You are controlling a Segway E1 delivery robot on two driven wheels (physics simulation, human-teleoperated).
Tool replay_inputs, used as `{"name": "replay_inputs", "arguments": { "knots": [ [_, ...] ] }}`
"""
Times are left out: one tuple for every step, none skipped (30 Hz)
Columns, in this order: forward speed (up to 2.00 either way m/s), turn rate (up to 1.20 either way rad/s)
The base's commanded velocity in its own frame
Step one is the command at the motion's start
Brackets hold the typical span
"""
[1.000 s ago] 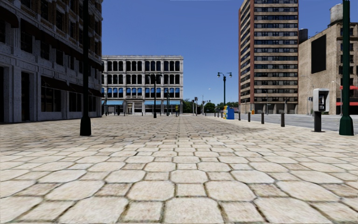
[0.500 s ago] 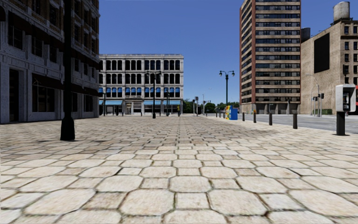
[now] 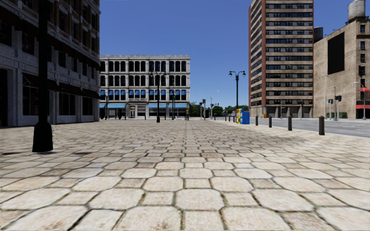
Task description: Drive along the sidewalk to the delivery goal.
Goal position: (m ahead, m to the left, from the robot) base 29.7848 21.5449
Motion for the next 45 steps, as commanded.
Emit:
{"name": "replay_inputs", "arguments": {
  "knots": [
    [2.00,0.00],
    [2.00,0.00],
    [2.00,0.00],
    [2.00,0.00],
    [2.00,0.00],
    [2.00,0.00],
    [2.00,0.00],
    [2.00,0.00],
    [2.00,0.00],
    [2.00,0.00],
    [2.00,0.00],
    [2.00,0.00],
    [2.00,0.00],
    [2.00,0.00],
    [2.00,0.00],
    [2.00,0.00],
    [2.00,0.00],
    [2.00,0.00],
    [2.00,0.00],
    [2.00,0.00],
    [2.00,0.00],
    [2.00,0.00],
    [2.00,0.00],
    [2.00,0.00],
    [2.00,0.00],
    [2.00,0.00],
    [2.00,0.00],
    [2.00,0.00],
    [2.00,0.00],
    [2.00,0.00],
    [2.00,0.00],
    [2.00,0.00],
    [2.00,0.00],
    [2.00,0.00],
    [2.00,0.00],
    [2.00,0.00],
    [2.00,0.00],
    [2.00,0.00],
    [2.00,0.00],
    [2.00,0.00],
    [2.00,0.00],
    [2.00,0.00],
    [2.00,0.00],
    [2.00,0.00],
    [2.00,0.00]
  ]
}}
